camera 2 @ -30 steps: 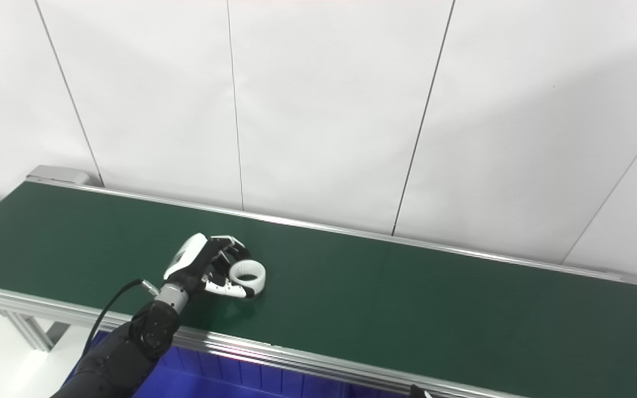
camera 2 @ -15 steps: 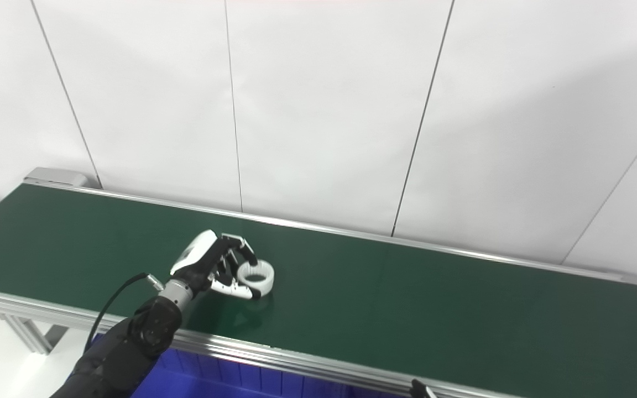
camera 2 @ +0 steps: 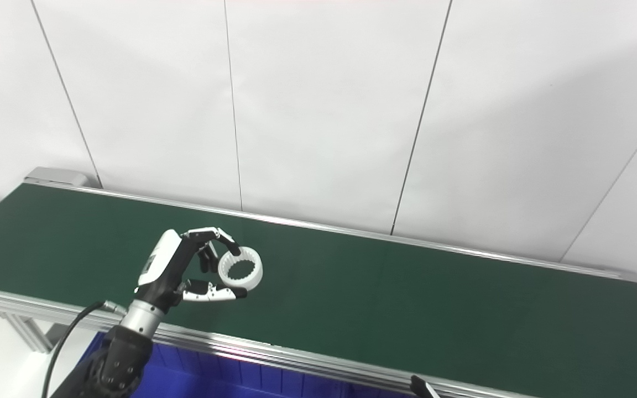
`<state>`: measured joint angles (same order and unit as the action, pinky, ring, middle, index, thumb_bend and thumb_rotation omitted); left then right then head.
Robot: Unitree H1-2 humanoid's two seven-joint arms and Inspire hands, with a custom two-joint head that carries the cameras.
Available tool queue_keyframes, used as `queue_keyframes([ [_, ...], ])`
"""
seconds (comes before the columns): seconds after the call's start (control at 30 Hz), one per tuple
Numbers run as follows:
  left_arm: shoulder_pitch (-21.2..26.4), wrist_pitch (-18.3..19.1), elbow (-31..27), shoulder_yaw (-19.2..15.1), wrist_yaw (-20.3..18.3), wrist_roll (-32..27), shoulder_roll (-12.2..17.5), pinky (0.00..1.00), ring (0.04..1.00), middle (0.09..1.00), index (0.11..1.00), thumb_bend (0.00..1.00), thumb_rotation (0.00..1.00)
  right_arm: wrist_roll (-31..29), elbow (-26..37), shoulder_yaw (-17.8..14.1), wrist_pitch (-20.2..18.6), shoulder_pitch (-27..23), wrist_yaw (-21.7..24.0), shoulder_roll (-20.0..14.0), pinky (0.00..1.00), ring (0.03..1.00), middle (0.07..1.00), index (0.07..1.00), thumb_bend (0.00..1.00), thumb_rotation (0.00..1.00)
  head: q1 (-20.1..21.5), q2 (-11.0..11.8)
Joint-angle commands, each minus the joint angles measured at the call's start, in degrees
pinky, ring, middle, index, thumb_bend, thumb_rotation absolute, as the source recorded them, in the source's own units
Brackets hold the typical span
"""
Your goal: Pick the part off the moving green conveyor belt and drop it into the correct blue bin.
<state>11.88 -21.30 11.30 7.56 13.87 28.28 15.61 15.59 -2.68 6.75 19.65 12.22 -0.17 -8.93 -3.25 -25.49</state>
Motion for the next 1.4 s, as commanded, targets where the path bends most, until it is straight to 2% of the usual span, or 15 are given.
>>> queue_keyframes([
  [0.0,-0.45,-1.59,-3.32,-0.66,0.46,0.54,0.30,0.37,0.416,0.491,0.506,0.50,0.00,-0.51,2.53,-0.31,1.48,0.05,-0.37,0.12,0.76,0.851,0.890,0.909,0.82,0.36,0.57,-1.09],
  [0.1,-3.23,-1.38,-6.21,-0.75,-0.56,-0.10,0.03,0.36,0.409,0.487,0.516,0.50,0.00,-0.25,4.31,-0.23,0.50,0.45,-0.08,0.17,0.76,0.852,0.893,0.914,0.81,0.36,2.44,-3.80],
  [0.13,-3.59,-1.26,-6.69,-0.85,-0.85,-0.24,-0.02,0.36,0.407,0.486,0.517,0.50,0.00,-0.05,4.62,-0.21,0.39,0.52,-0.09,0.17,0.76,0.851,0.893,0.914,0.81,0.36,2.44,-3.80],
  [0.2,-5.59,-0.53,-8.81,-0.69,-2.35,-0.42,0.02,0.36,0.409,0.489,0.514,0.50,0.00,0.05,5.73,-0.19,-0.38,0.80,0.02,0.34,0.76,0.852,0.894,0.915,0.81,0.37,3.37,-6.03],
  [0.37,-8.98,-2.18,-9.61,-0.32,-3.67,-0.31,-0.05,0.36,0.395,0.491,0.518,0.50,0.00,-0.32,6.98,-0.14,-1.37,0.87,0.59,0.39,0.76,0.855,0.899,0.920,0.79,0.39,3.84,-8.48],
  [0.53,-12.14,-1.26,-10.96,1.07,-5.74,1.30,0.10,0.40,0.422,0.486,0.511,0.50,0.00,-0.32,7.70,-0.48,-2.26,0.56,0.78,0.50,0.76,0.851,0.894,0.917,0.82,0.42,4.02,-10.96],
  [0.6,-12.88,-1.45,-11.07,1.61,-6.63,2.01,0.42,0.34,0.393,0.487,0.517,0.50,0.00,-0.23,8.44,-0.57,-3.16,0.47,1.00,0.43,0.76,0.851,0.895,0.915,0.83,0.44,4.04,-11.71],
  [0.67,-13.46,-1.69,-10.95,2.09,-7.43,2.44,0.63,0.36,0.390,0.483,0.519,0.50,0.00,-0.23,9.12,-0.60,-4.05,0.36,1.24,0.33,0.76,0.849,0.892,0.916,0.83,0.46,4.08,-12.19],
  [0.7,-13.64,-1.77,-11.03,2.30,-7.84,2.65,0.74,0.36,0.390,0.483,0.519,0.50,0.00,-0.29,9.53,-0.62,-4.46,0.31,1.37,0.27,0.76,0.849,0.892,0.916,0.83,0.46,4.10,-13.39],
  [0.73,-13.68,-1.74,-11.02,2.66,-8.39,3.23,0.97,0.36,0.390,0.482,0.518,0.50,0.00,-0.36,9.47,-0.65,-4.37,0.13,1.40,0.15,0.76,0.847,0.891,0.916,0.83,0.46,4.12,-13.58],
  [0.9,-13.44,2.68,-12.61,4.64,-14.44,5.42,2.27,0.36,0.394,0.477,0.522,0.50,0.00,-1.06,10.34,-0.92,-5.34,-0.19,1.95,0.00,0.76,0.845,0.890,0.916,0.84,0.47,4.41,-15.96],
  [1.13,-12.51,8.08,-14.84,7.51,-22.47,7.82,3.64,0.36,0.377,0.469,0.542,0.49,0.00,-1.71,12.36,-1.24,-6.97,0.02,2.72,0.05,0.75,0.845,0.891,0.917,0.84,0.46,4.43,-18.09],
  [1.23,-12.11,13.49,-16.53,8.93,-28.15,8.63,3.91,0.38,0.380,0.478,0.548,0.49,0.00,-1.47,13.18,-1.33,-7.47,0.10,2.95,-0.10,0.75,0.845,0.889,0.915,0.82,0.45,4.31,-19.10],
  [1.27,-11.95,15.51,-17.25,9.40,-29.99,9.20,4.00,0.41,0.394,0.485,0.546,0.49,0.00,-1.58,13.40,-1.36,-7.59,0.13,3.07,-0.14,0.75,0.844,0.889,0.915,0.82,0.44,4.30,-19.20],
  [1.37,-11.11,19.35,-19.00,11.30,-33.63,13.06,4.63,0.46,0.400,0.490,0.549,0.49,0.00,-1.83,14.19,-1.48,-8.27,0.18,3.31,-0.07,0.75,0.843,0.884,0.911,0.82,0.43,4.00,-20.15],
])
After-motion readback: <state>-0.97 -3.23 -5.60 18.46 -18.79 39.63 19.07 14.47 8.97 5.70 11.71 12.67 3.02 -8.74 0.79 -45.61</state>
